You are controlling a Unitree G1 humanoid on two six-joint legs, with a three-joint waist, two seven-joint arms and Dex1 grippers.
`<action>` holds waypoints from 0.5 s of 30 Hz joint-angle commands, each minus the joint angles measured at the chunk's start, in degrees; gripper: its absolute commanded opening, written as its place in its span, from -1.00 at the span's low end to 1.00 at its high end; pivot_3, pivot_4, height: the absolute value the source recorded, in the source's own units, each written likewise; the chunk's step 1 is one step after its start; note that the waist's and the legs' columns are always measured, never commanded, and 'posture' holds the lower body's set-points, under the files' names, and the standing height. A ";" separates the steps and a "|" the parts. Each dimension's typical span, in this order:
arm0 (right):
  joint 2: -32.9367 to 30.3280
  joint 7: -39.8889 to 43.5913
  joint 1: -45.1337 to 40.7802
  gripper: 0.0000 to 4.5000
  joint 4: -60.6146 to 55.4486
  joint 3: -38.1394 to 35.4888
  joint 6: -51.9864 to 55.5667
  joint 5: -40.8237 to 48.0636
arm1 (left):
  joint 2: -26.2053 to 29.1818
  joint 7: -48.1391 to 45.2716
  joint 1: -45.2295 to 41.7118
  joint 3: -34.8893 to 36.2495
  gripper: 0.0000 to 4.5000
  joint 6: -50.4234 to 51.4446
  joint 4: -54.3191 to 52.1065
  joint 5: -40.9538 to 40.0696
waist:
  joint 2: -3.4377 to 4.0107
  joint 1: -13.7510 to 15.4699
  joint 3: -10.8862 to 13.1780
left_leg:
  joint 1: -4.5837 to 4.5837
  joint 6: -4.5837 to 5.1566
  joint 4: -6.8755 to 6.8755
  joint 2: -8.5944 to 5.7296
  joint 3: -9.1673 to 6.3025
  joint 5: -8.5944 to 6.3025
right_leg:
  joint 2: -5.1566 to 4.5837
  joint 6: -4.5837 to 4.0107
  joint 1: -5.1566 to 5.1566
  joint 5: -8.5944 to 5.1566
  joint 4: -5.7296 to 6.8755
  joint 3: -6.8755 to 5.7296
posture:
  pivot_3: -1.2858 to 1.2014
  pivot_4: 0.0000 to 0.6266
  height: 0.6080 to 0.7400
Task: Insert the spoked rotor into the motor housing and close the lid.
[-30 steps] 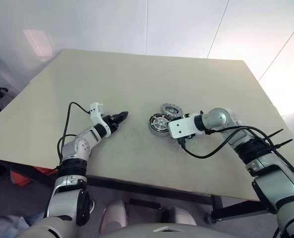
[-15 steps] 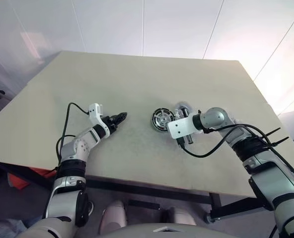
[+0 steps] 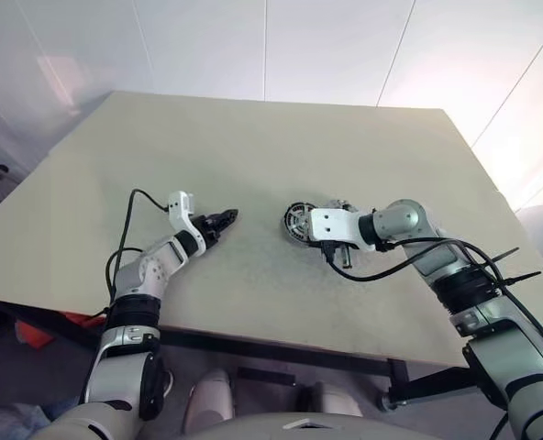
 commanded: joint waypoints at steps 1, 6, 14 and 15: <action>0.91 -0.27 -0.19 -0.91 -5.00 -1.12 4.58 1.97 | 0.24 -0.05 -0.17 0.19 0.31 -0.29 -2.33 -0.37 | 0.01 0.17 0.00 | -0.01 -0.02 -0.01 0.05 0.00 0.01 | 0.04 0.00 -0.02 0.00 0.00 -0.01 | 0.03 -1.00 1.00; 2.62 -2.40 -0.53 -0.91 -4.50 -0.44 8.06 0.98 | 0.36 0.11 0.33 0.29 0.31 -0.28 -2.75 -0.44 | 0.01 0.41 0.01 | 0.03 -0.27 -0.02 0.11 0.03 -0.08 | 0.08 -0.01 0.01 -0.01 -0.03 -0.01 | 0.03 -1.00 1.00; 3.93 -3.78 -0.95 -0.45 -5.93 -2.19 10.90 2.82 | 0.35 0.39 0.72 0.24 0.31 -0.25 -3.16 -0.40 | 0.01 0.42 0.01 | 0.46 -0.47 -0.07 0.13 0.02 0.03 | 0.11 -0.03 0.35 0.02 0.01 0.02 | 0.03 -1.00 1.00; 3.91 -4.05 -1.11 -0.28 -6.58 -2.73 11.14 3.32 | 0.32 0.40 0.81 0.21 0.31 -0.22 -3.23 -0.41 | 0.01 0.45 0.01 | 0.46 -0.48 -0.08 0.13 0.02 0.03 | 0.11 -0.03 0.36 0.02 0.00 0.03 | 0.03 -1.00 1.00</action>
